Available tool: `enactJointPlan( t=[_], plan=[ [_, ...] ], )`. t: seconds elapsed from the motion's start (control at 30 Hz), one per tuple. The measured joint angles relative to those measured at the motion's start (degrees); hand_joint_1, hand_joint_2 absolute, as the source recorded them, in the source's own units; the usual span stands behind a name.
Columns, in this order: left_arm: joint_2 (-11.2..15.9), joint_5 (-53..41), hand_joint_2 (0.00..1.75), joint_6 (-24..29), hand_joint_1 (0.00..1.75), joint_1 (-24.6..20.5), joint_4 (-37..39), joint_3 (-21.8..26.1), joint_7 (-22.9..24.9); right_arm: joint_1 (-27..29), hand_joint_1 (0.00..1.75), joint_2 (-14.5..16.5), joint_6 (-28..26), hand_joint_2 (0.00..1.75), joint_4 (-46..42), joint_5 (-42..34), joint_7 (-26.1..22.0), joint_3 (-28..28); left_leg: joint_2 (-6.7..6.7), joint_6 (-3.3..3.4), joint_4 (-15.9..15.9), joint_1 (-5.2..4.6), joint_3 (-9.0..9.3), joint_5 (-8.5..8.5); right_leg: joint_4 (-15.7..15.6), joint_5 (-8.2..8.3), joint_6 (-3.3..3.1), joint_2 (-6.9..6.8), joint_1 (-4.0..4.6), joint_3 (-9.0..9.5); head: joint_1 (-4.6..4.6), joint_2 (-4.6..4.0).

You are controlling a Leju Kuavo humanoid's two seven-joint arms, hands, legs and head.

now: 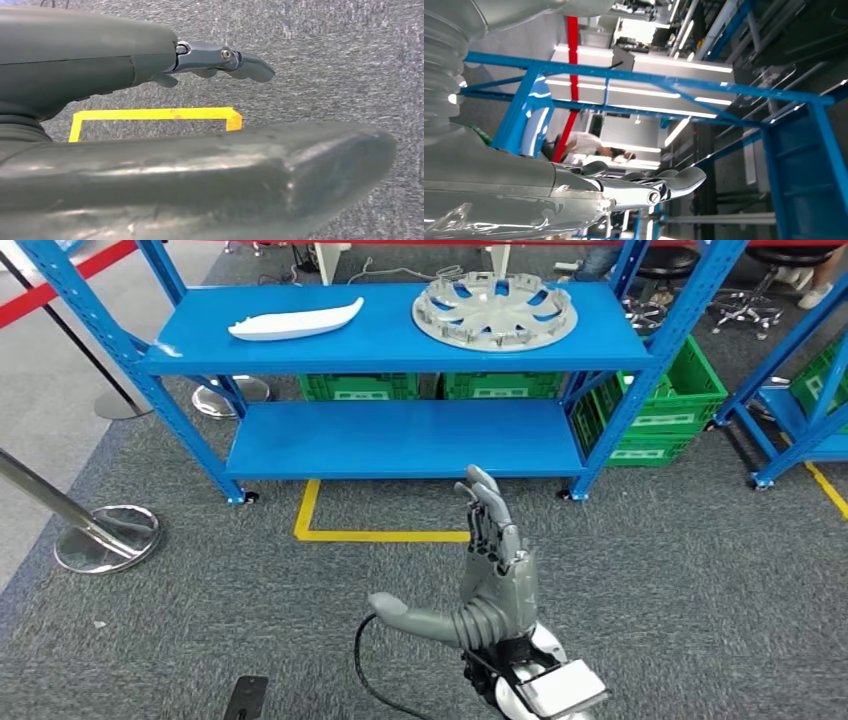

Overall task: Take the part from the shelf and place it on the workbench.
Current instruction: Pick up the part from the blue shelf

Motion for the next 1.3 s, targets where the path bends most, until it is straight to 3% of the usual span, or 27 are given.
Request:
enactJointPlan(
  t=[0.1, 0.13, 0.17, 0.2, 0.27, 0.33, 0.47, 0.53, 0.6, 0.63, 0.67, 0.7, 0.77, 0.8, 0.87, 0.97, 1.03, 1.1, 1.13, 1.17, 1.2, 1.3],
  plan=[
    [-0.12, -0.01, 0.00, 0.00, 0.00, 0.03, 0.00, 0.11, 0.00, 0.29, 0.00, -0.49, 0.07, 1.75, 0.15, -0.37, 0.18, 0.34, 0.03, 0.27, -0.21, 0.05, 0.26, 0.00, 10.90, -4.78, -0.06, -0.39, 0.19, -5.48, 0.26, 0.00],
    [-0.16, -0.01, 0.00, 0.00, 0.00, 0.07, 0.00, 0.18, 0.00, 0.47, 0.00, -0.64, 0.09, 1.75, 0.19, -0.58, 0.29, 0.40, 0.02, 0.27, -0.18, 0.02, 0.29, -0.09, 12.86, -5.02, -0.04, -0.42, 0.22, -6.67, 0.26, 0.00],
    [-0.18, -0.01, 0.00, 0.01, 0.00, 0.10, 0.00, 0.27, 0.00, 0.60, 0.00, -0.75, 0.09, 1.75, 0.22, -0.82, 0.43, 0.42, -0.03, 0.19, -0.12, 0.03, 0.36, -0.20, 12.47, -4.05, -0.05, -0.45, 0.24, -6.73, 0.26, 0.00],
    [-0.20, -0.01, 0.00, 0.01, 0.00, 0.14, 0.00, 0.34, 0.00, 0.69, 0.00, -0.81, 0.09, 1.75, 0.24, -1.02, 0.63, 0.43, -0.10, 0.03, -0.02, 0.07, 0.47, -0.36, 9.77, -2.11, -0.10, -0.49, 0.24, -5.62, 0.27, 0.00],
    [-0.24, -0.01, 0.00, 0.05, 0.00, 0.15, 0.00, 0.45, 0.00, 0.72, 0.00, -0.86, 0.08, 1.75, 0.29, -1.28, 1.11, 0.45, -0.24, -0.55, 0.35, 0.10, 0.68, -0.81, 1.74, 1.60, -0.30, -0.55, 0.32, -1.81, 0.27, 0.00],
    [-0.25, -0.01, 0.00, 0.12, 0.00, 0.16, 0.00, 0.60, 0.00, 0.75, 0.00, -0.87, 0.05, 1.75, 0.35, -1.38, 1.41, 0.51, -0.30, -1.25, 0.68, 0.02, 0.68, -1.10, -2.18, 2.70, -0.95, -0.41, 0.54, 0.17, 0.17, 0.00],
    [-0.32, -0.01, 0.00, 0.20, 0.00, 0.17, 0.00, 0.89, 0.00, 0.77, 0.00, -0.87, -0.02, 0.00, 0.41, -1.47, 1.54, 0.68, -0.18, -2.44, 1.37, 0.32, 0.32, -1.79, -2.26, 2.74, -2.57, -0.26, 0.76, 0.07, -0.12, 0.00],
    [-0.37, 0.00, 0.00, 0.24, 0.00, 0.17, 0.00, 0.96, 0.00, 0.75, 0.00, -0.87, -0.05, 0.00, 0.44, -1.46, 1.78, 0.78, -0.01, -2.87, 5.93, 0.36, -1.88, -4.57, -2.38, 2.79, -3.09, -0.43, 0.64, 0.12, -0.32, 0.00],
    [-0.38, 0.05, 0.00, 0.31, 0.00, 0.26, 0.00, 1.13, 0.00, 0.74, 0.00, -0.87, -0.64, 0.00, 0.57, -1.20, 2.42, 0.80, 0.03, -3.09, 13.89, 0.36, -5.86, -8.11, -2.38, 2.72, -3.30, -0.56, 0.66, 0.08, -0.46, 0.00],
    [-0.37, 0.14, 0.00, 0.37, 0.00, 0.34, 0.00, 1.25, 0.01, 0.74, 0.00, -0.87, -1.55, 0.00, 0.71, -0.72, 2.96, 0.80, 0.04, -3.14, 16.76, 0.39, -7.37, -8.86, -2.37, 2.69, -3.33, -0.58, 0.66, 0.09, -0.46, 0.00],
    [-0.36, 0.26, 0.00, 0.46, 0.00, 0.41, 0.00, 1.39, 0.02, 0.73, 0.00, -0.84, -3.03, 0.00, 0.89, 0.12, 3.65, 0.80, 0.04, -3.17, 17.61, 0.44, -7.93, -8.44, -2.37, 2.67, -3.32, -0.58, 0.65, 0.11, -0.47, 0.00],
    [-0.35, 0.45, 0.00, 0.59, 0.00, 0.43, -0.01, 1.54, 0.03, 0.71, 0.00, -0.78, -5.00, 0.00, 1.10, 1.25, 4.47, 0.80, 0.05, -3.19, 16.12, 0.54, -7.34, -6.94, -2.36, 2.64, -3.25, -0.54, 0.60, 0.16, -0.47, 0.00],
    [-0.39, 0.75, 0.00, 0.79, 0.00, 0.40, -0.02, 1.85, 0.03, 0.62, 0.00, -0.61, -8.36, 0.00, 1.54, 2.96, 6.16, 0.82, 0.11, -3.43, 8.74, 0.86, -3.76, -2.94, -2.33, 2.50, -2.81, -0.43, 0.60, 0.32, -0.49, 0.00],
    [-0.45, 0.89, 0.00, 0.77, 0.00, 0.34, -0.03, 2.05, -0.06, 0.53, 0.00, -0.56, -9.28, 0.00, 1.76, 3.33, 6.86, 0.86, 0.03, -3.35, 5.28, 0.97, -2.08, -1.75, -2.23, 2.40, -2.46, -0.34, 0.69, 0.31, -0.58, 0.00],
    [-0.58, 1.39, 0.00, -0.28, 0.00, 0.33, -0.05, 2.51, -1.03, 0.34, 0.00, -0.54, -10.03, 0.00, 2.15, 3.24, 7.47, 0.98, -0.15, -2.76, 2.03, 0.92, -0.61, -1.26, -2.32, 2.43, -1.67, -0.22, 0.91, 0.26, -0.47, 0.00],
    [-0.57, 2.60, 0.00, -4.12, 0.00, 0.53, -0.16, 3.21, -5.48, 0.24, 0.00, -0.56, -10.83, 0.00, 2.50, 2.64, 6.94, 1.13, -0.26, -1.15, 1.74, 0.61, -0.61, -1.16, -2.35, 2.20, -0.70, -0.33, 0.55, 0.14, -0.16, 0.00],
    [-0.56, 3.31, 0.00, -7.07, 0.00, 0.46, -0.38, 3.67, -9.65, 0.25, 0.00, -0.70, -10.55, 0.00, 2.54, 2.37, 6.51, 1.20, -0.21, -0.32, 1.63, 0.47, -0.51, -1.11, 2.01, -0.39, -0.47, -0.58, 0.54, -1.91, 0.07, 0.00],
    [-0.56, 3.77, 0.00, -9.12, 0.00, 0.27, -0.50, 4.10, -12.72, 0.32, 0.00, -0.95, -9.96, 0.00, 2.59, 2.23, 6.06, 1.30, -0.15, 0.15, 1.64, 0.12, -0.47, -1.20, 10.23, -4.09, -0.59, -0.67, 0.71, -5.82, 0.25, 0.00],
    [-0.55, 3.89, 0.00, -9.55, 0.00, 0.18, -0.50, 4.24, -13.36, 0.36, 0.00, -1.05, -9.79, 0.00, 2.63, 2.15, 5.90, 1.33, -0.12, 0.29, 1.65, -0.08, -0.44, -1.24, 13.48, -5.11, -0.71, -0.67, 0.82, -7.48, 0.26, 0.00],
    [-0.54, 3.94, 0.00, -9.77, 0.00, 0.14, -0.50, 4.35, -13.62, 0.37, 0.00, -1.10, -9.69, 0.00, 2.68, 2.06, 5.80, 1.34, -0.10, 0.38, 1.65, -0.24, -0.37, -1.30, 14.67, -5.00, -0.90, -0.66, 0.95, -8.18, 0.26, 0.00],
    [-0.53, 3.95, 0.00, -10.05, 0.00, 0.11, -0.51, 4.46, -13.76, 0.37, 0.00, -1.13, -9.64, 0.00, 2.70, 1.97, 5.69, 1.34, -0.10, 0.46, 1.66, -0.38, -0.24, -1.36, 13.52, -3.79, -1.18, -0.66, 1.10, -7.73, 0.25, 0.00],
    [-0.53, 3.55, 0.00, -11.95, 0.00, 0.02, -0.52, 4.64, -14.66, 0.32, 0.00, -1.14, -8.67, 0.00, 2.73, 1.37, 5.41, 1.36, -0.20, 0.30, 1.74, -0.65, 0.20, -1.67, 1.97, 1.65, -2.08, -0.68, 1.57, -2.05, 0.25, 0.00]
  ],
)
